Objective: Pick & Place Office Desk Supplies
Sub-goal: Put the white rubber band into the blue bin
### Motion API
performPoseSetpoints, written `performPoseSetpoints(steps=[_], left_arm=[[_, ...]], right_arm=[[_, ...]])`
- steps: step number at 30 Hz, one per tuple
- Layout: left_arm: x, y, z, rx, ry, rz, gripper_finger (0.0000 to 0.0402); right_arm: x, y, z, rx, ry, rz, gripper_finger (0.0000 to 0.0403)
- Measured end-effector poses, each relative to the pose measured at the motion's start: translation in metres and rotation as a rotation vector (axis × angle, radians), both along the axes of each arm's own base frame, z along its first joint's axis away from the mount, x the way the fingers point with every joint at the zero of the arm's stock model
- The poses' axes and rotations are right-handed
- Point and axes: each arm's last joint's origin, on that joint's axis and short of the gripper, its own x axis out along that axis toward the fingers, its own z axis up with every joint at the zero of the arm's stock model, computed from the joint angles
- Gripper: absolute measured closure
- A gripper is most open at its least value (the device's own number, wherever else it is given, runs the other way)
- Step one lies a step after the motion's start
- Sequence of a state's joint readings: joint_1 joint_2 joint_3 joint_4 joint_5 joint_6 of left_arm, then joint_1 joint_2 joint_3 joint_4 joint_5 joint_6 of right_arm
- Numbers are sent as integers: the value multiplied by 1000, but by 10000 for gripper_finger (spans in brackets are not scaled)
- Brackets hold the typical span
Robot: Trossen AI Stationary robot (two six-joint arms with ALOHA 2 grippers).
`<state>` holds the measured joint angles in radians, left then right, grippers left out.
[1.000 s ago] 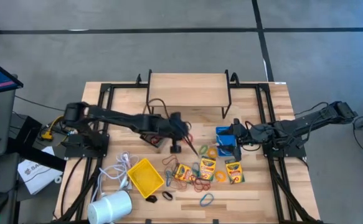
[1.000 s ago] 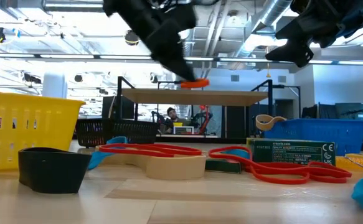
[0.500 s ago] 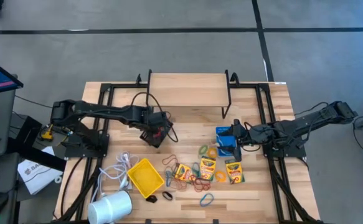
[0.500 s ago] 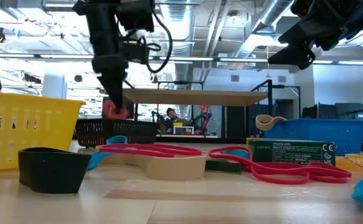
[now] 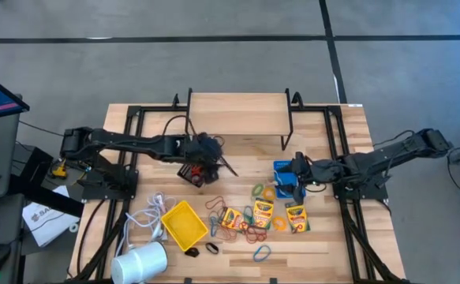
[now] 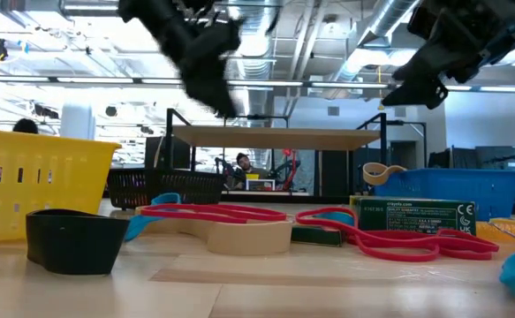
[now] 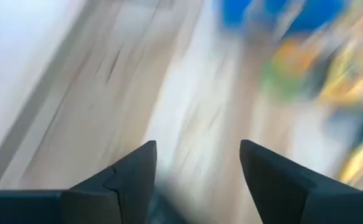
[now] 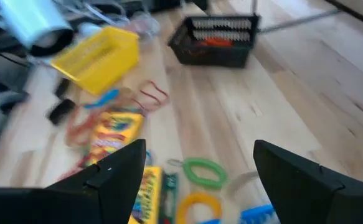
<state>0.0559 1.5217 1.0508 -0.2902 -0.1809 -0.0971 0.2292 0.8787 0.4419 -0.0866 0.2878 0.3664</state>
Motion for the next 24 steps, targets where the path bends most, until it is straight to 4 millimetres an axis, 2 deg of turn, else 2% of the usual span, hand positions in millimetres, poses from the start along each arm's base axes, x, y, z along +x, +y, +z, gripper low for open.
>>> performPoseSetpoints(steps=[4, 10, 13, 19, 24], left_arm=[[22, -3, -10, -24, -110, -62, 187], [48, 11, -60, -90, -22, -2, 208], [64, 14, -77, -97, 13, -3, 214], [96, 14, -95, -85, 27, -46, 220], [112, 12, -105, -93, -11, -96, 221]], right_arm=[[2, -4, -2, -3, 13, -26, 108], [1, -5, 2, 5, -17, -26, 108], [-1, -5, 3, 5, -19, -24, 108], [-3, -4, 7, 7, -42, -12, 108], [-8, -2, 11, 11, -67, 7, 108]])
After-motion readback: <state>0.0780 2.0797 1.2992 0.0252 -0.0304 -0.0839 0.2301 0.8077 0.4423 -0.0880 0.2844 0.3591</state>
